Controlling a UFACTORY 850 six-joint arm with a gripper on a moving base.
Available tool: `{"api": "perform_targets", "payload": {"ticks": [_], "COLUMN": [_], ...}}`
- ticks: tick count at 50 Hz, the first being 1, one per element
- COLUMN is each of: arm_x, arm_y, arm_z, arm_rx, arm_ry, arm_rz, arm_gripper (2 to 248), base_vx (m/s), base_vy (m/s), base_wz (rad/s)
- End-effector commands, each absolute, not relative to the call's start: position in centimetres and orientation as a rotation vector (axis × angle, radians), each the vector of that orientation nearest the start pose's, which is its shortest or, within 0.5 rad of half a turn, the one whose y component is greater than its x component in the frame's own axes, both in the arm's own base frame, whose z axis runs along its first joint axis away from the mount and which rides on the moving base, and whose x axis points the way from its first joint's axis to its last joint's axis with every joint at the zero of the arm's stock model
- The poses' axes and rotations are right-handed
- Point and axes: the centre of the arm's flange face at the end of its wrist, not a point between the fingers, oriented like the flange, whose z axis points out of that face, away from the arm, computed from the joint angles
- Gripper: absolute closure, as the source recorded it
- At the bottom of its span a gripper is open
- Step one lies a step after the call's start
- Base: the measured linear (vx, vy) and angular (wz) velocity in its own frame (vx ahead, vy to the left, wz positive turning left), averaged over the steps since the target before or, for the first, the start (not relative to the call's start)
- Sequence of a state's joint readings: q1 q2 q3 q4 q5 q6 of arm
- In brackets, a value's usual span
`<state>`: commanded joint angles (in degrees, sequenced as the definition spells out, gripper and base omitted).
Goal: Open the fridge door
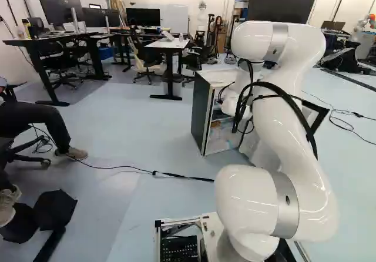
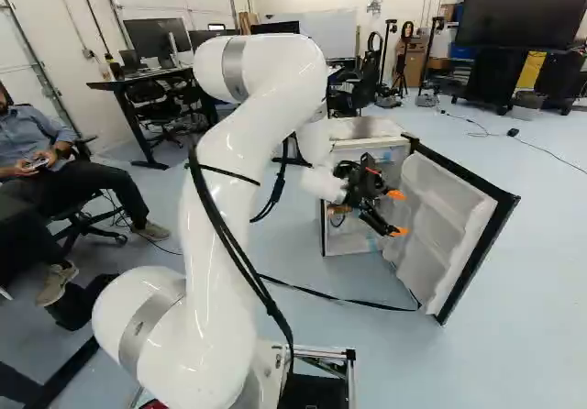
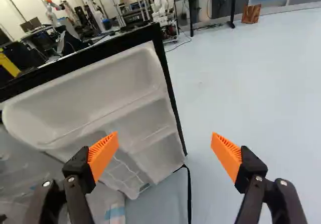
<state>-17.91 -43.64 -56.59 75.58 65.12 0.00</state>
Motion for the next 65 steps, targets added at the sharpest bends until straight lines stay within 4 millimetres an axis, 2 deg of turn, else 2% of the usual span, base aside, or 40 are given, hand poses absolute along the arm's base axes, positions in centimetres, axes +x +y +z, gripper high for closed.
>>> {"api": "perform_targets", "payload": {"ticks": [20,45,65], "arm_x": [47.6,47.7,47.4], "arm_y": [-20.4,-20.0,-19.2], "arm_z": [23.7,23.9,25.1], "arm_rx": [1.523,1.571,1.624], "arm_ry": [-1.532,-1.491,-1.457], "arm_rz": [1.222,1.252,1.287], "arm_gripper": [3,3,3], "base_vx": [0.0,0.0,0.0], "base_vy": [0.0,0.0,0.0], "base_wz": [0.0,0.0,0.0]}}
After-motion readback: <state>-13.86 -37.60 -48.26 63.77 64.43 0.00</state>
